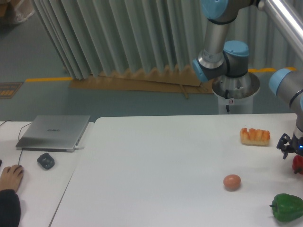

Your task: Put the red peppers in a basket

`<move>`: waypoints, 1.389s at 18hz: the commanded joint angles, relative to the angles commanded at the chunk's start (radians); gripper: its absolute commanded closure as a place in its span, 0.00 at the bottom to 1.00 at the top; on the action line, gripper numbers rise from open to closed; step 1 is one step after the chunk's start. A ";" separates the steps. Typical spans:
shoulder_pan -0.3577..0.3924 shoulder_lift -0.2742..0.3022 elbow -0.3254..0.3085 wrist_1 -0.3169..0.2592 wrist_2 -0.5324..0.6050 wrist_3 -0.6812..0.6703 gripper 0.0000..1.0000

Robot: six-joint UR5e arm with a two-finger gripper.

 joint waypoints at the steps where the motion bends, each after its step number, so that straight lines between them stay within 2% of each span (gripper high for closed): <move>1: -0.002 0.000 0.000 0.000 0.002 -0.002 0.00; 11: -0.008 0.009 -0.025 0.006 0.005 0.054 0.00; 19: -0.003 0.026 -0.031 0.008 0.006 0.184 0.00; 25: 0.011 0.028 -0.046 0.008 0.005 0.189 0.00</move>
